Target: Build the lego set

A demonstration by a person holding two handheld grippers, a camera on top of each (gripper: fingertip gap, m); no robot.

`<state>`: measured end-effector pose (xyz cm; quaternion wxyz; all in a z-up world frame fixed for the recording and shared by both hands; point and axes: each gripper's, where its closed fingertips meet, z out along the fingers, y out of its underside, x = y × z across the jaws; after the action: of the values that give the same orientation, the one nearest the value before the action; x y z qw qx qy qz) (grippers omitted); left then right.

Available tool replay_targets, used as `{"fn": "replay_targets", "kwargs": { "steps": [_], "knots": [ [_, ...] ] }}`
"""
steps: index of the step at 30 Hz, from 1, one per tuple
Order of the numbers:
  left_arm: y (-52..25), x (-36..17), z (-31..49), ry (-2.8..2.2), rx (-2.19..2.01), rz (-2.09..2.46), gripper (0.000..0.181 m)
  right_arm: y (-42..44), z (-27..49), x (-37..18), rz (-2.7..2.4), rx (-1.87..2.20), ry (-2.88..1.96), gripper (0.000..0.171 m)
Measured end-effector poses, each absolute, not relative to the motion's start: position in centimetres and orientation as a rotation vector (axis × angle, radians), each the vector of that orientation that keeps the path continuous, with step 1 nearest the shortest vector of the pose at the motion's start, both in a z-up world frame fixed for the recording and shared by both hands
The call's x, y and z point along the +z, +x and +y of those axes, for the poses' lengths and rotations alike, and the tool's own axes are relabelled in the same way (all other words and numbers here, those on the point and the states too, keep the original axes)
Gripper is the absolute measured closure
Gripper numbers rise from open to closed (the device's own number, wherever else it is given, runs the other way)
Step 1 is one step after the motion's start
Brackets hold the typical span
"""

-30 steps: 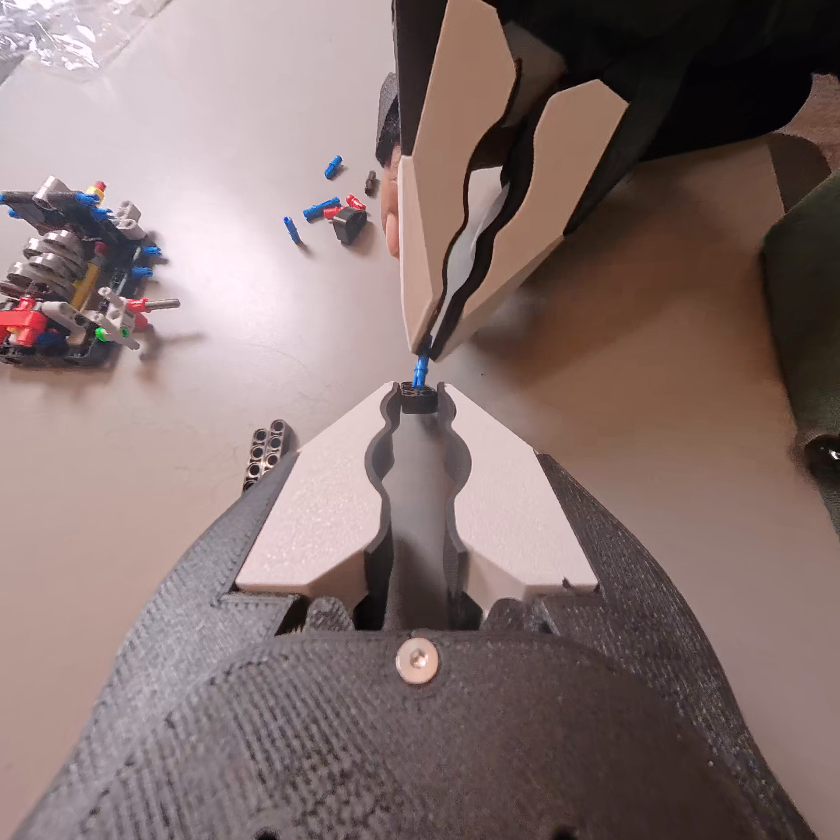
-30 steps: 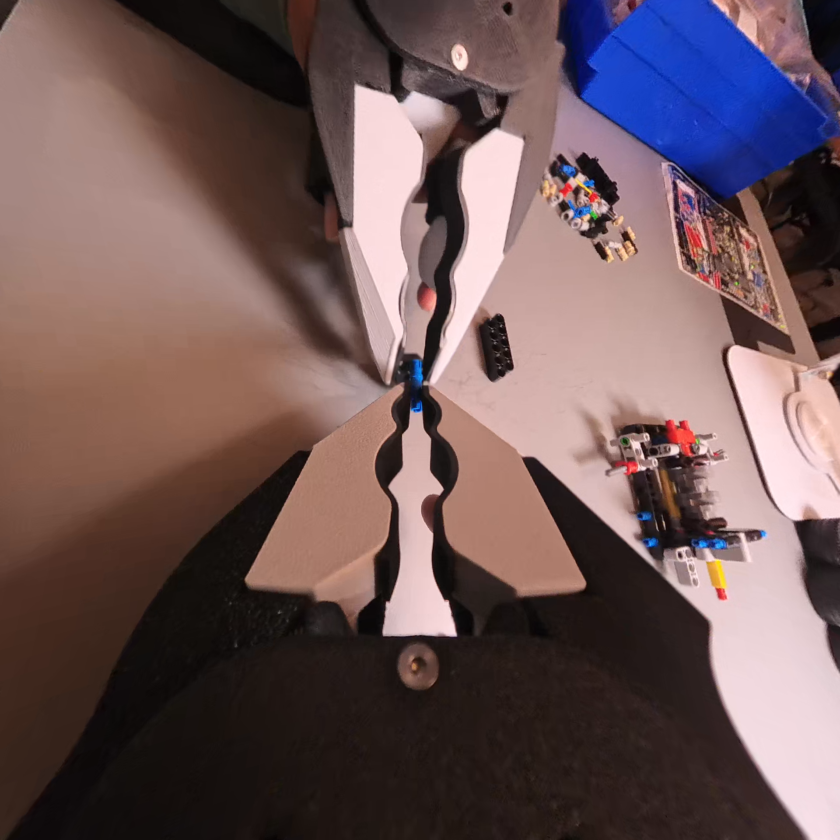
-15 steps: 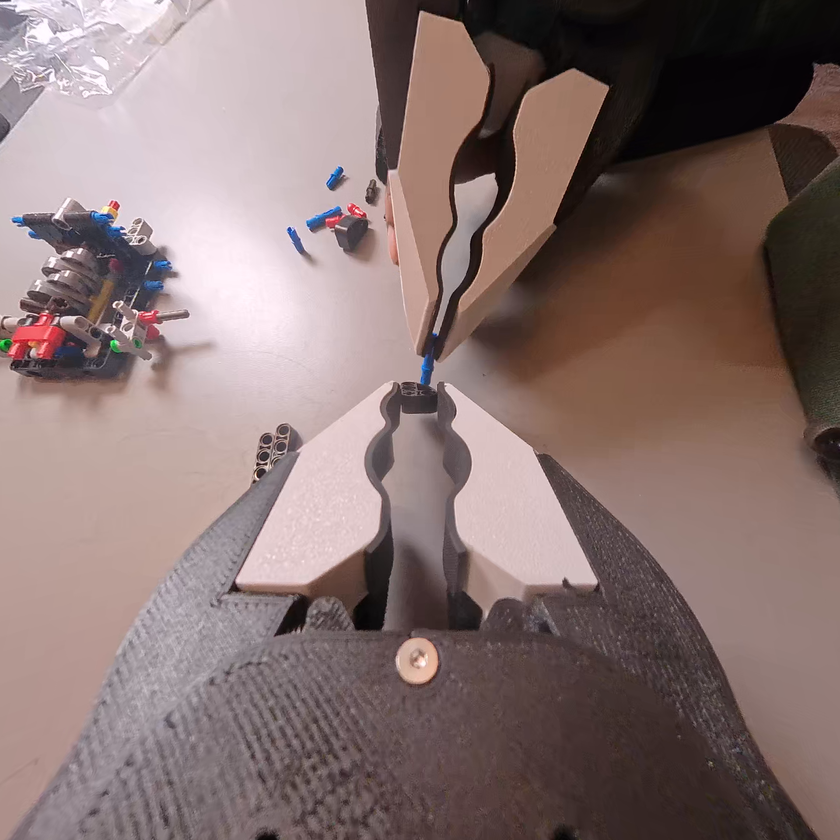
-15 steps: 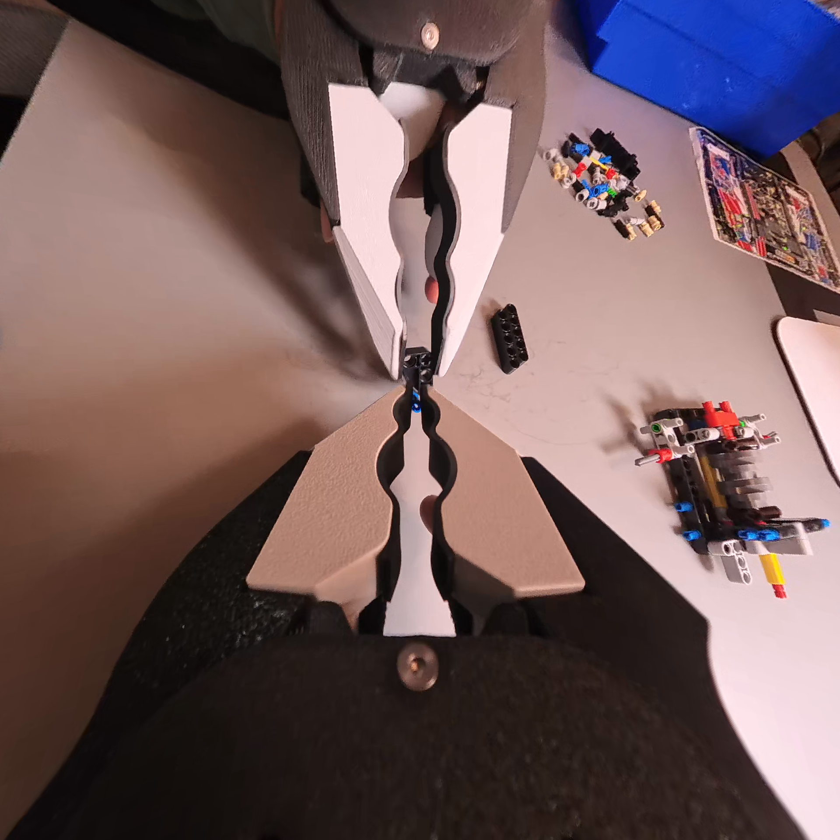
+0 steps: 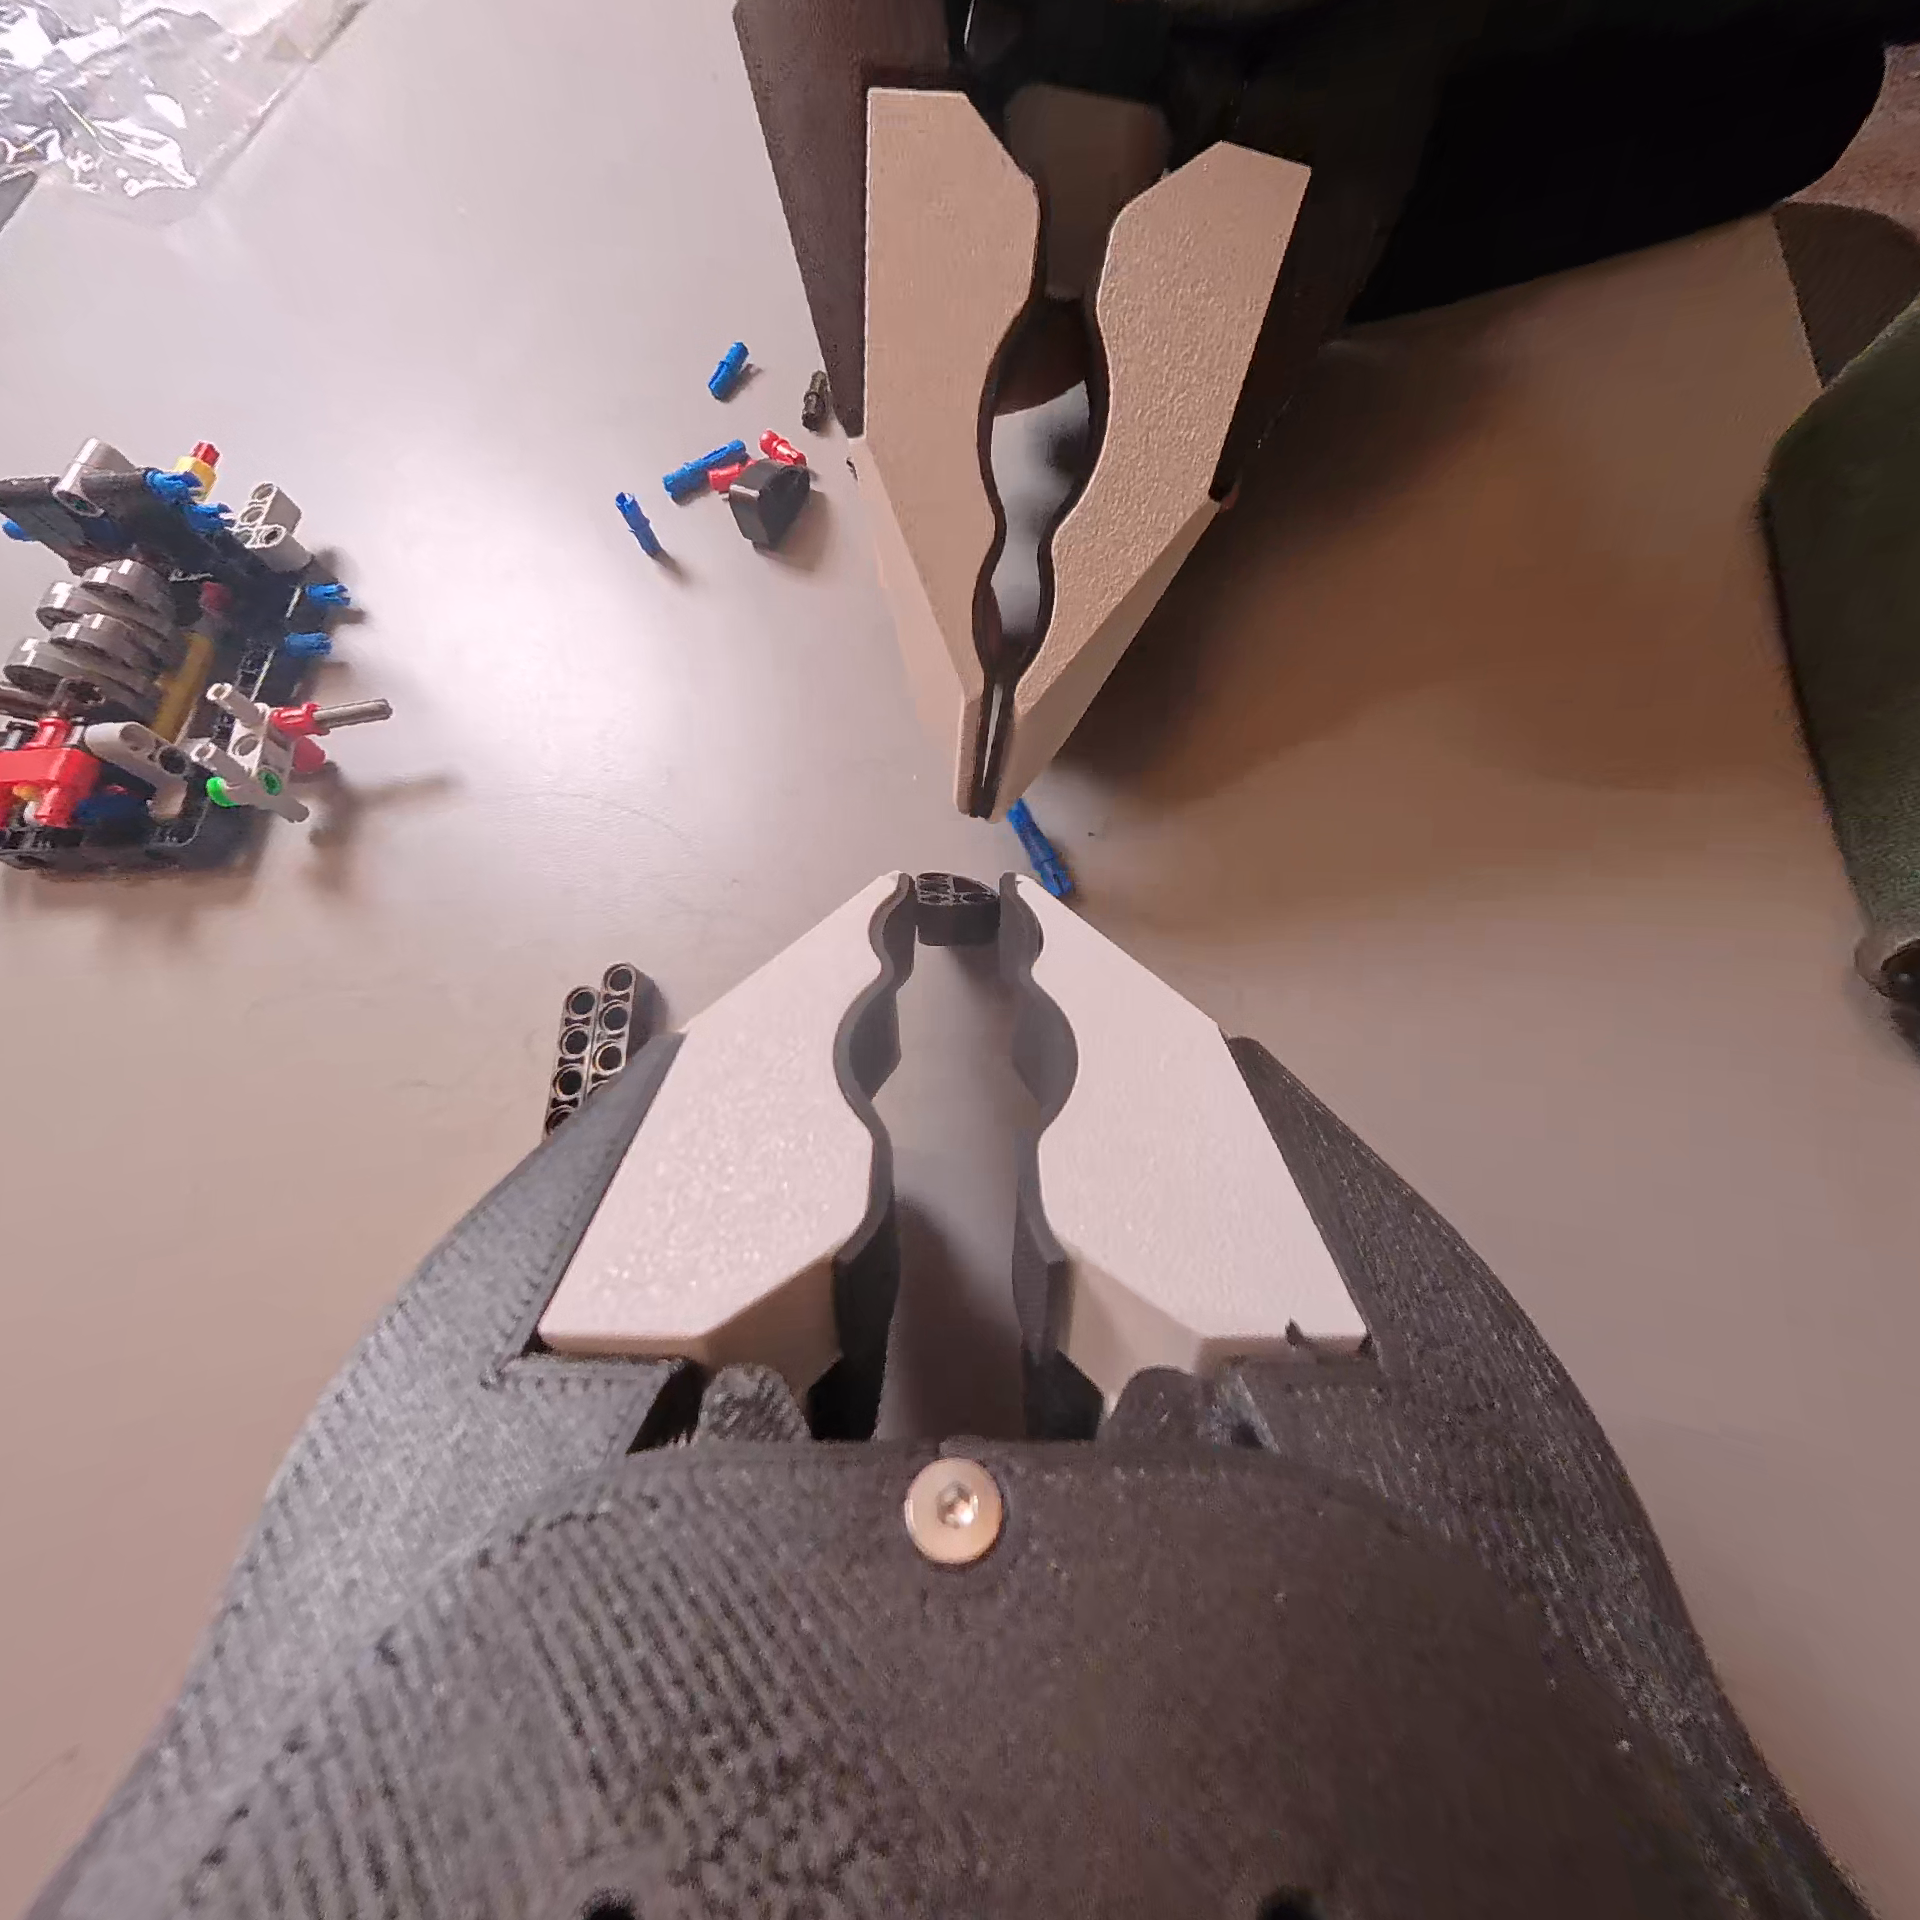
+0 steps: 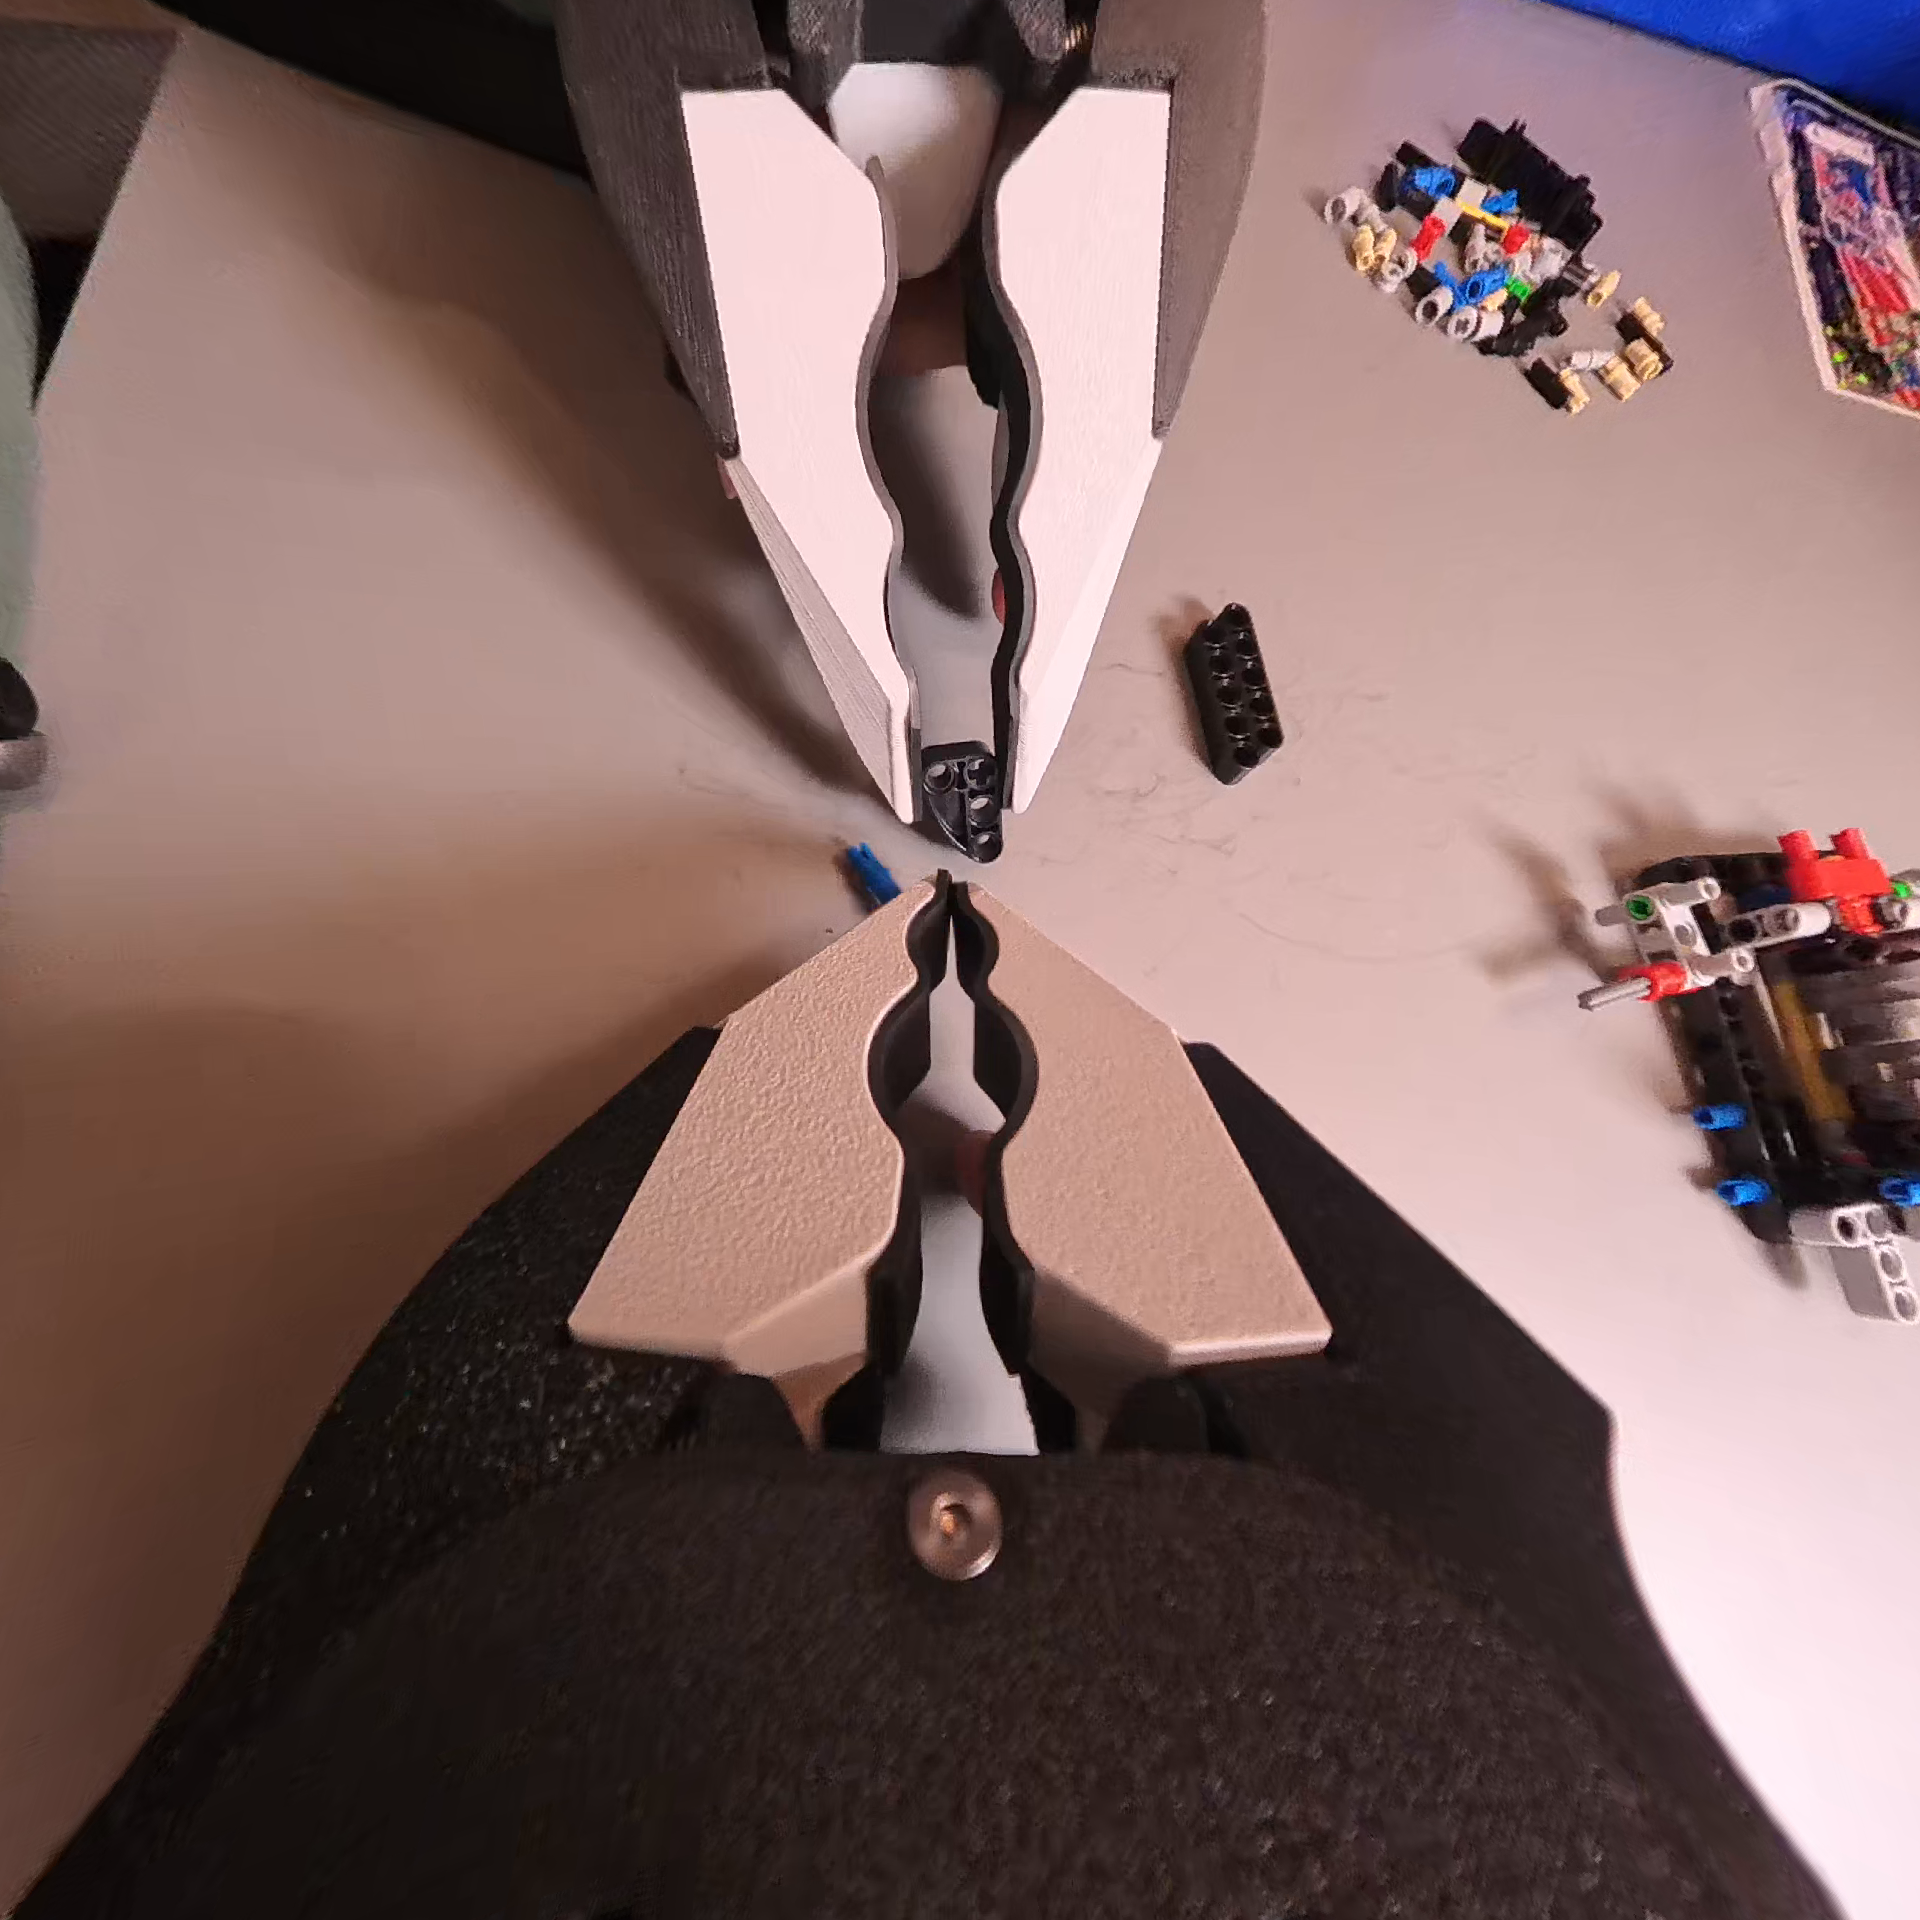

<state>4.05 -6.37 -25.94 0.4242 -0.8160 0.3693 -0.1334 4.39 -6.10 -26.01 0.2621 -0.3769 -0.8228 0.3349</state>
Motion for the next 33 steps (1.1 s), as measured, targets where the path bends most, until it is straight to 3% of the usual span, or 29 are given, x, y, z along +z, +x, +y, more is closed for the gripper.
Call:
{"fn": "replay_targets", "kwargs": {
  "steps": [12,16,19,33],
  "knots": [
    [3.7,-26.1,-6.5,-2.045,-0.312,0.941,0.167,6.2,-7.3,-27.1,-2.507,0.837,-0.947,0.146],
    [3.3,-26.2,-6.6,-2.055,-0.301,0.937,0.167,5.9,-7.8,-27.3,-2.534,0.842,-1.015,0.152],
    [3.2,-26.3,-6.7,-2.061,-0.297,0.944,0.167,5.5,-7.2,-27.3,-2.52,0.803,-1.061,0.169],
    [3.8,-25.3,-6.7,-2.019,-0.29,0.948,0.168,3.8,-6.9,-24.2,-2.4,0.654,-0.858,0.17]
  ]
}}
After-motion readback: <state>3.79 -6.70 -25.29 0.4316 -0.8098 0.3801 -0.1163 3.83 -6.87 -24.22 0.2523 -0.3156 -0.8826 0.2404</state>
